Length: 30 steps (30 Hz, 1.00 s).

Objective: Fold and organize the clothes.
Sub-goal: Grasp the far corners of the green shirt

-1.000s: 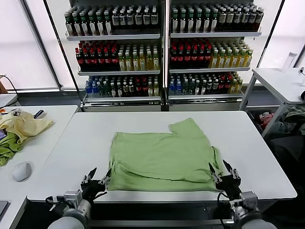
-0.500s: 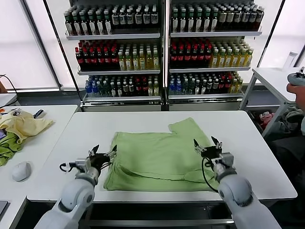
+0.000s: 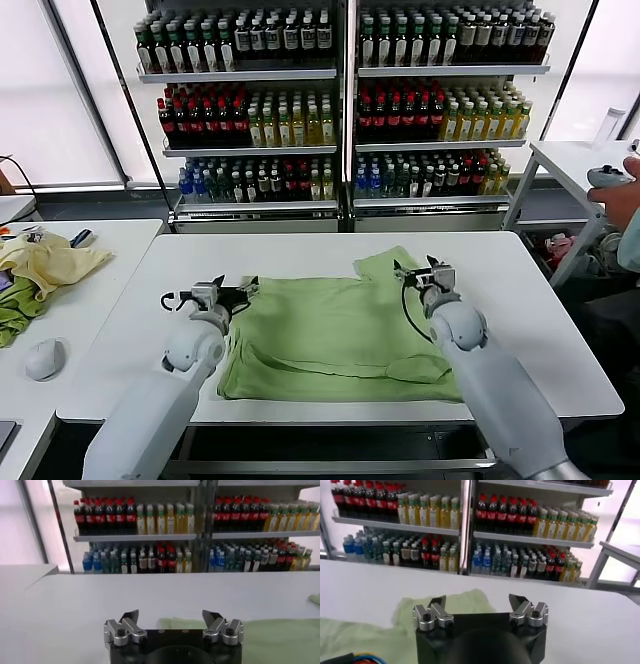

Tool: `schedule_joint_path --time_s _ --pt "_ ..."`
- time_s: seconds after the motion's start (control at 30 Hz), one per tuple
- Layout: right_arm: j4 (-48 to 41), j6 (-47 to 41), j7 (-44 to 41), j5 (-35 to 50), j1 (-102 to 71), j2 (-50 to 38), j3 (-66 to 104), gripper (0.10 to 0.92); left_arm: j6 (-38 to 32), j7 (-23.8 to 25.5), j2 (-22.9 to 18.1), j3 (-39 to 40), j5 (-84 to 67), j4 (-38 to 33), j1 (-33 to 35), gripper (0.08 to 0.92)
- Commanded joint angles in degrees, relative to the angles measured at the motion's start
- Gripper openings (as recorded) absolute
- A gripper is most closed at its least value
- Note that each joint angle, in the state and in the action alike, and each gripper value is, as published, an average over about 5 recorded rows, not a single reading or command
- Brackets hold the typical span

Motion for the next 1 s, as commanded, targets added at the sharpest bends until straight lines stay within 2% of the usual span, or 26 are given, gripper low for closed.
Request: schedule_joint_path --time_s 0.03,0.43,0.5,0.6,1.0 --pt "-11.8 -0.5 -0.4 -0.6 6.6 2.4 -1.4 0.823 1.3 0.5 -2.6 4.3 -0.7 12.9 -7.4 0.823" --pt "-17.7 -1.3 -2.4 -1.6 7.2 4.9 0.0 0.822 0.9 0.4 -2.8 5.7 -0.8 14.3 -7.1 0.823" --pt "-18.0 -1.8 -2.7 -0.7 6.9 5.1 0.2 0.81 0.7 0.3 -2.6 5.7 -0.8 14.2 -6.9 0.823" --pt "-17.8 -2.6 -3.1 1.0 6.3 5.1 0.3 0.751 0.5 0.4 -2.3 5.9 -1.0 13.4 -6.2 0.793" --pt "-14.1 -2.7 -6.2 1.8 3.6 3.9 -0.4 0.429 -0.5 1.4 -0.2 5.6 -3.4 9.5 -3.3 0.43"
